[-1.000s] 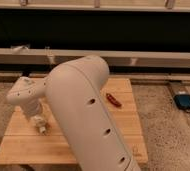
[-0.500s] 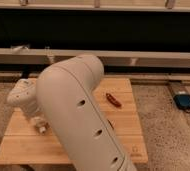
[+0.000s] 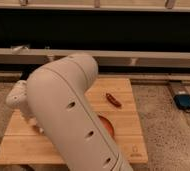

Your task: Stand the bottle upright

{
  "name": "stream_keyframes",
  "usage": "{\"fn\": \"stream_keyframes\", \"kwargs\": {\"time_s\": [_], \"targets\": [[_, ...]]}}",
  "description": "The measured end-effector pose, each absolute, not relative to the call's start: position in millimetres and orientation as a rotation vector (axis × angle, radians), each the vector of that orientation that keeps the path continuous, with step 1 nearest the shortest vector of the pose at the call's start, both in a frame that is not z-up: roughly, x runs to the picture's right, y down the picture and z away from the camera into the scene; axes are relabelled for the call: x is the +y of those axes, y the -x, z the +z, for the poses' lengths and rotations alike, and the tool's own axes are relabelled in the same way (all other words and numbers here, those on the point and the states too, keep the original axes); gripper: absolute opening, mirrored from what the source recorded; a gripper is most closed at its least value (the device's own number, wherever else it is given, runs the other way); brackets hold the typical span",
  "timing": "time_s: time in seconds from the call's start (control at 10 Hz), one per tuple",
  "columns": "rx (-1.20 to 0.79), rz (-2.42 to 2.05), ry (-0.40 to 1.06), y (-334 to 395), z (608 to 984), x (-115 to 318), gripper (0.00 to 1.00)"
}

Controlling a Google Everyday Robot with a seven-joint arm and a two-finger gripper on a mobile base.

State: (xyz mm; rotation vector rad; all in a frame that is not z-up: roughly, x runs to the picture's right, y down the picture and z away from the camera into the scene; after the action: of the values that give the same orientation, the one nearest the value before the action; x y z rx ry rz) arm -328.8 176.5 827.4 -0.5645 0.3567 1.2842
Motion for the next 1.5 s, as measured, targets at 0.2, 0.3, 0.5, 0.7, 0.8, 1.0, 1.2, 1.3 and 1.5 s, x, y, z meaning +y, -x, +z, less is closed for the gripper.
{"fn": "stream_keyframes", "kwargs": {"time_s": [0.2, 0.3, 0.5, 0.7, 0.8, 1.0, 1.2, 1.3, 1.5], "targets": [[0.354, 1.266, 0.545, 329, 832, 175, 0.65], [0.355, 1.256, 0.536, 328, 836, 175, 0.65], [0.357, 1.242, 0.523, 326, 841, 174, 0.65], [0.36, 1.234, 0.516, 324, 846, 173, 0.6], [0.36, 1.226, 0.52, 324, 848, 173, 0.51], [0.36, 1.213, 0.536, 325, 849, 173, 0.32], [0.366, 1.189, 0.55, 325, 849, 173, 0.19], [0.362, 1.171, 0.568, 325, 845, 172, 0.18], [0.336, 1.154, 0.606, 322, 829, 159, 0.18]]}}
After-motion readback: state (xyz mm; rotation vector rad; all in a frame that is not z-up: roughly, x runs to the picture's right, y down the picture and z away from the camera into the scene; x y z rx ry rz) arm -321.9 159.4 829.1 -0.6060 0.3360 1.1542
